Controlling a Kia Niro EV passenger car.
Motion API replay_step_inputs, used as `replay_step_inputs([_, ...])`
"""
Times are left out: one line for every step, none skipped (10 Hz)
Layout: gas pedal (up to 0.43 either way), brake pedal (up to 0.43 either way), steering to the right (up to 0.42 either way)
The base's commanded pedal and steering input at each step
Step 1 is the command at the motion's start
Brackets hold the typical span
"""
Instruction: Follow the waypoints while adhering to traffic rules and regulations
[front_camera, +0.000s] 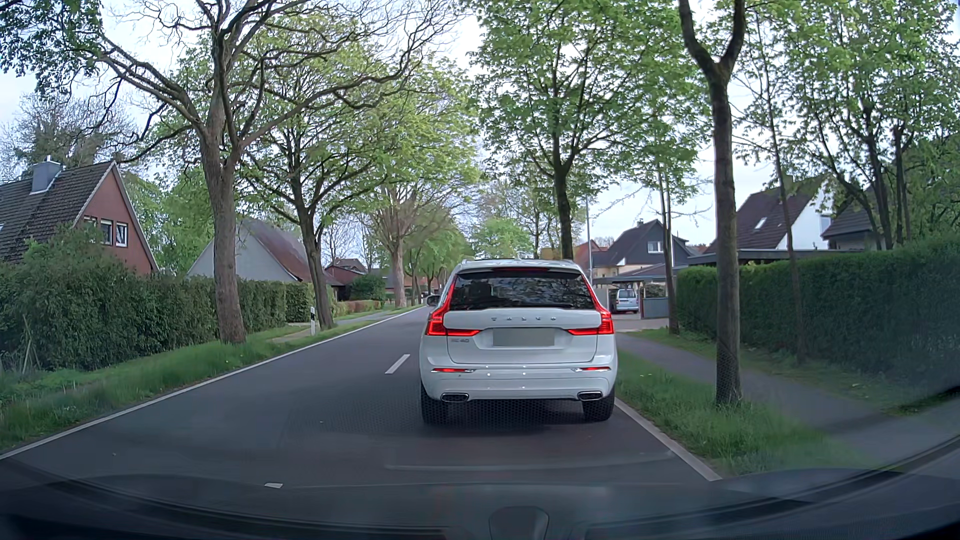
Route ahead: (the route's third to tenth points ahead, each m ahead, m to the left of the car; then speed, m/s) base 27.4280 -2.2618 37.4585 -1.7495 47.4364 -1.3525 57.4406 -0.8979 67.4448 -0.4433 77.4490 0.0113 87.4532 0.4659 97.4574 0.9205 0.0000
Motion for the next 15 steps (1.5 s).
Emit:
replay_step_inputs([0.000, 0.085, -0.005])
replay_step_inputs([0.000, 0.091, -0.005])
replay_step_inputs([0.000, 0.085, -0.005])
replay_step_inputs([0.000, 0.091, -0.005])
replay_step_inputs([0.000, 0.085, -0.005])
replay_step_inputs([0.000, 0.073, -0.005])
replay_step_inputs([0.000, 0.055, -0.005])
replay_step_inputs([0.000, 0.024, -0.005])
replay_step_inputs([0.000, 0.018, -0.004])
replay_step_inputs([0.000, 0.012, -0.004])
replay_step_inputs([0.000, 0.000, -0.004])
replay_step_inputs([0.000, 0.000, -0.004])
replay_step_inputs([0.000, 0.000, -0.004])
replay_step_inputs([0.000, 0.000, -0.003])
replay_step_inputs([0.000, 0.000, -0.003])
